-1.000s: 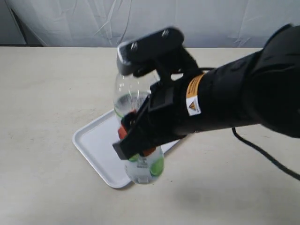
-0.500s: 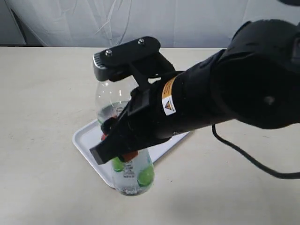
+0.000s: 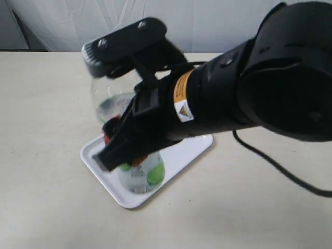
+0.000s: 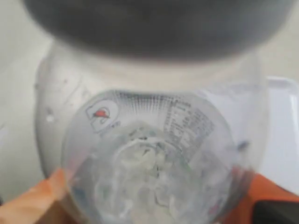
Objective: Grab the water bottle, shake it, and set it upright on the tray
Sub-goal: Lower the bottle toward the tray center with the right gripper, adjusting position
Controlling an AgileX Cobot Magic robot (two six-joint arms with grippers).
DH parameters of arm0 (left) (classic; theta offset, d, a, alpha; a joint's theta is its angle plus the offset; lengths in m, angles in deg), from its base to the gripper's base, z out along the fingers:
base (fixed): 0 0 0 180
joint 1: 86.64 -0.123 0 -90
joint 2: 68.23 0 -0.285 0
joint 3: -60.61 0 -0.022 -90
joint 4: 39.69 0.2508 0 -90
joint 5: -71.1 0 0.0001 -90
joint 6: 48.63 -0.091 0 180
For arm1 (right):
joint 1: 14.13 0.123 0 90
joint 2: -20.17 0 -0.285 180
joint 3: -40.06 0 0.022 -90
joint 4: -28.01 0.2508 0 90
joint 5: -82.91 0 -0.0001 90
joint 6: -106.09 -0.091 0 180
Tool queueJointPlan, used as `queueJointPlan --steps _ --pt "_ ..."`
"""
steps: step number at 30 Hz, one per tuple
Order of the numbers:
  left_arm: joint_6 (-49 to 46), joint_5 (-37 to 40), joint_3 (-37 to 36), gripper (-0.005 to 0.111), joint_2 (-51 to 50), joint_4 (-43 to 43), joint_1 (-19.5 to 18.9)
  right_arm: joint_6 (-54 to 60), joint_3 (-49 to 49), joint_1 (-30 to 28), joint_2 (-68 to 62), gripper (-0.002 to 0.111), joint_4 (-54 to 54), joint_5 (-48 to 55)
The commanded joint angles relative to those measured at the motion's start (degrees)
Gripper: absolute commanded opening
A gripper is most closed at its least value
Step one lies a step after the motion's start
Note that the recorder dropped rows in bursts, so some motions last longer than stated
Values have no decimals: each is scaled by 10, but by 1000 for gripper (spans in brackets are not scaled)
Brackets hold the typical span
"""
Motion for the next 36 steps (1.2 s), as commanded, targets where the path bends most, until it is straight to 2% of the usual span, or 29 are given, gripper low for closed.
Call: queueJointPlan --steps 1,2,4,5,7,8,9,10,11,12,14,15,16,17,20,21,22,25,26,27,30,31,32,34,35,36 --pt "0 -8 -2 0 3 -3 0 -306 -7 -31 13 -1 -204 13" --pt "0 -8 -2 0 3 -3 0 -259 -7 -24 14 -1 -171 -9" --pt "0 -8 -2 0 3 -3 0 -51 -7 0 19 -1 -57 -60" --pt "0 -8 -2 0 3 -3 0 5 -7 7 20 -1 -36 -66" --pt "0 -8 -2 0 3 -3 0 -68 -8 -3 19 -1 -90 -53" --pt "0 -8 -2 0 3 -3 0 -149 -8 -12 15 -1 -140 -36" --pt "0 -8 -2 0 3 -3 0 -280 -8 -18 10 -1 -199 -4" --pt "0 -8 -2 0 3 -3 0 -326 -7 -19 8 -1 -218 11" --pt "0 -8 -2 0 3 -3 0 -316 -6 -17 7 -1 -212 6" --pt "0 -8 -2 0 3 -3 0 -253 -5 -6 9 -1 -168 -20" --pt "0 -8 -2 0 3 -3 0 -24 -5 11 15 -1 -34 -79" --pt "0 -8 -2 0 3 -3 0 56 -5 15 17 -1 10 -93" --pt "0 -8 -2 0 3 -3 0 63 -7 11 18 -1 15 -94" --pt "0 -8 -2 0 3 -3 0 21 -10 -3 18 -1 -13 -88" --pt "0 -8 -2 0 3 -3 0 -233 -11 -36 9 -1 -118 -38" --pt "0 -8 -2 0 3 -3 0 -254 -8 -38 8 -1 -128 -31" --pt "0 -8 -2 0 3 -3 0 -218 -5 -33 8 -1 -101 -38" --pt "1 -8 -2 0 3 -3 0 41 -4 -11 13 -1 14 -56" --pt "1 -8 -2 0 3 -3 0 56 -5 -12 13 -1 17 -56" --pt "1 -8 -2 0 3 -3 0 5 -5 -24 12 -1 -18 -52" --pt "1 -8 -2 0 3 -3 0 -269 -5 -52 3 -1 -153 -14" --pt "1 -8 -2 0 3 -3 0 -273 -5 -49 2 -1 -153 -17" --pt "1 -8 -2 0 3 -3 0 -216 -2 -42 2 -1 -127 -31" --pt "0 -8 -2 0 3 -3 0 2 -1 -23 6 -1 -12 -62" --pt "0 -8 -2 0 3 -3 0 76 -1 -17 6 -1 22 -62" --pt "0 -8 -2 0 3 -3 0 94 -1 -17 6 -1 15 -58"
